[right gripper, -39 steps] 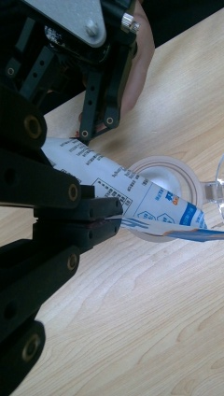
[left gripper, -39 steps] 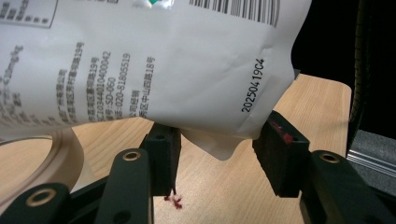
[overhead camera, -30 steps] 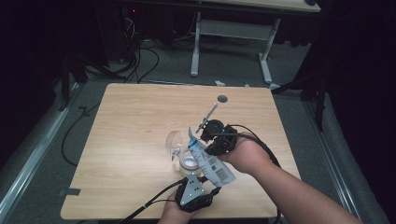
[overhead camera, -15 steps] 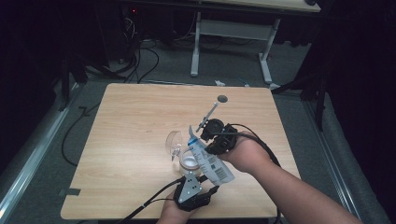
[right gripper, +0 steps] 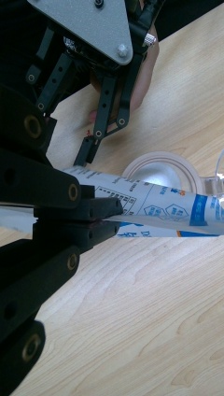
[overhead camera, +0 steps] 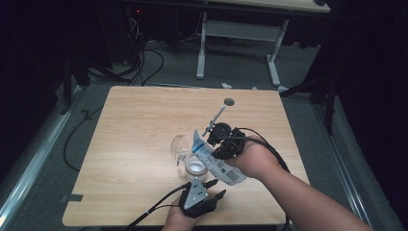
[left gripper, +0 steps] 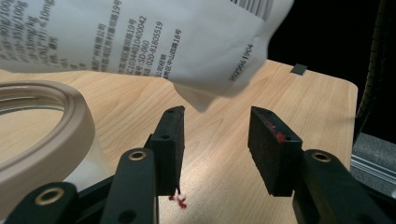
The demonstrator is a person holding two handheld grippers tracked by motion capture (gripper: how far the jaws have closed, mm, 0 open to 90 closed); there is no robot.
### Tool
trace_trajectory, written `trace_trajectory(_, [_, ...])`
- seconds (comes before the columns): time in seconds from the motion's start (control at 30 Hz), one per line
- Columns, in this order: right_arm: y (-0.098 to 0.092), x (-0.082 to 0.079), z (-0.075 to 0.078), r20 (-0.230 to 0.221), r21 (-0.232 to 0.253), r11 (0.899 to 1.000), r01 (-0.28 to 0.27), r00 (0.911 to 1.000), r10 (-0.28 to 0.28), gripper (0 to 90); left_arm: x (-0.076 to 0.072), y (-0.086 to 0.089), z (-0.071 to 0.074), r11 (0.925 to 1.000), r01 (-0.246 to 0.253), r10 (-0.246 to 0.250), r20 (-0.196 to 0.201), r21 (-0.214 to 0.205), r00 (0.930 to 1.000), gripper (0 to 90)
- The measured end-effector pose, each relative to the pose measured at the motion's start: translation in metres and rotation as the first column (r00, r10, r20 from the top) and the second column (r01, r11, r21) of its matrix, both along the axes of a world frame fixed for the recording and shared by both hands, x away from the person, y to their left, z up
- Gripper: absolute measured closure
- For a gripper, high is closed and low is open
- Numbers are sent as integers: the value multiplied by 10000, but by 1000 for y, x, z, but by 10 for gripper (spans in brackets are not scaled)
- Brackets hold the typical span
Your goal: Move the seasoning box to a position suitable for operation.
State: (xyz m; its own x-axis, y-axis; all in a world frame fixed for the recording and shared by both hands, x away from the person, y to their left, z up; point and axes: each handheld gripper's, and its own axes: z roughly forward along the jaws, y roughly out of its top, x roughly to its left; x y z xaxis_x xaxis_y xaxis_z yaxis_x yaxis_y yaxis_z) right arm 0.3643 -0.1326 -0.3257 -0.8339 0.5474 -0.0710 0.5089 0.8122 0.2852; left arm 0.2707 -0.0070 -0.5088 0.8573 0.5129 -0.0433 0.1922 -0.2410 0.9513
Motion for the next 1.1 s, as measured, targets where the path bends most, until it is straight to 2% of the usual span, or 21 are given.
trace_trajectory(0.63, [-3,0,-6,-70,188,9998,73,10000,-72,898,0,10,1,10000,-59,59,4,-54,10000,544])
trace_trajectory(0.97, [-2,0,-7,-110,217,9997,87,9999,-85,898,-4,38,1,9998,-177,177,40,-40,9998,503])
trace_trajectory(1.1, [-2,1,-8,-137,239,9997,63,9999,-60,897,-4,51,0,9997,-230,230,-1,109,9997,490])
